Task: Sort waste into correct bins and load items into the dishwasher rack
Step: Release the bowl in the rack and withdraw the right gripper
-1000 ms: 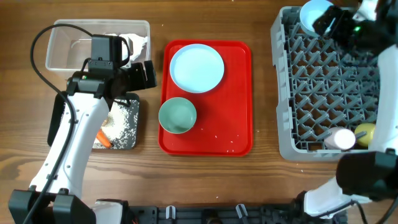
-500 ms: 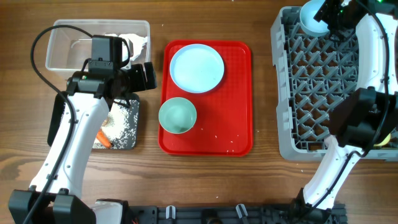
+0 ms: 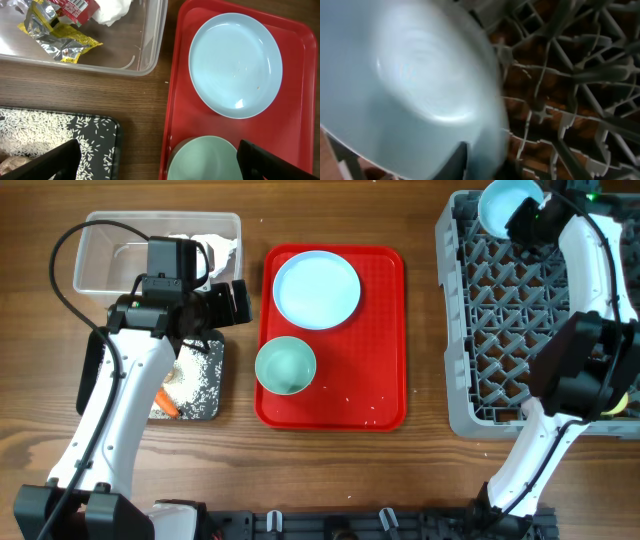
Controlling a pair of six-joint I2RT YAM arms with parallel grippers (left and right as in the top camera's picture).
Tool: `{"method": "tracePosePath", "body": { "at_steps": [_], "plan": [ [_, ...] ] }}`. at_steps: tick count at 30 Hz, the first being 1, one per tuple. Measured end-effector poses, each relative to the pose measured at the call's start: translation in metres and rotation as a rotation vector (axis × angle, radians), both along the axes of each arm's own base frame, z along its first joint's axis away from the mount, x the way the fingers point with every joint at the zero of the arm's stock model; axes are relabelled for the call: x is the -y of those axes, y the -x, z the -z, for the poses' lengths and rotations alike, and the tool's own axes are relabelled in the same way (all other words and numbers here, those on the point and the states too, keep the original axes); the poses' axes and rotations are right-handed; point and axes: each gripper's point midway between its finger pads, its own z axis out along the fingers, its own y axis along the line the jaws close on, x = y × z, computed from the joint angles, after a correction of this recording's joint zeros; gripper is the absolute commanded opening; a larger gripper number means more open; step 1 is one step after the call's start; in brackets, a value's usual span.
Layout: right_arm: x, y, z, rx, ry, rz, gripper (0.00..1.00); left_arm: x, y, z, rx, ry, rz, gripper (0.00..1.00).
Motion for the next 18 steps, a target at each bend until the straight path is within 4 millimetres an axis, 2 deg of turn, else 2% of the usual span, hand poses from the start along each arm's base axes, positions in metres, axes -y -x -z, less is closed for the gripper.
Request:
{"method": "tracePosePath", "body": {
  "at_steps": [4,7,11,13,14,16,17,18],
  "plan": [
    [0.007,-0.001,-0.001,0.005,0.026,0.01,0.04,0.0,0.0,0.0,0.0,0.0,0.0,1.0],
    [0.011,0.006,-0.007,-0.015,0.078,0.012,0.04,0.0,0.0,0.0,0.0,0.0,0.0,1.0],
    [0.033,0.032,-0.044,-0.049,0.245,0.063,0.04,0.0,0.0,0.0,0.0,0.0,0.0,1.0],
    [0.039,0.048,-0.071,-0.063,0.345,0.095,0.04,0.0,0.0,0.0,0.0,0.0,0.0,1.0],
    [0.038,0.056,-0.082,-0.082,0.404,0.105,0.04,0.0,0.0,0.0,-0.001,0.0,0.0,1.0],
    [0.02,0.068,-0.097,-0.127,0.531,0.086,0.04,0.0,0.0,0.0,-0.001,0.0,0.0,1.0],
    [0.007,0.072,-0.1,-0.159,0.59,0.061,0.04,0.0,0.0,0.0,0.0,0.0,0.0,1.0],
    [-0.014,0.071,-0.104,-0.165,0.659,0.023,0.05,0.0,0.0,0.0,-0.001,0.0,0.0,1.0]
  ]
}}
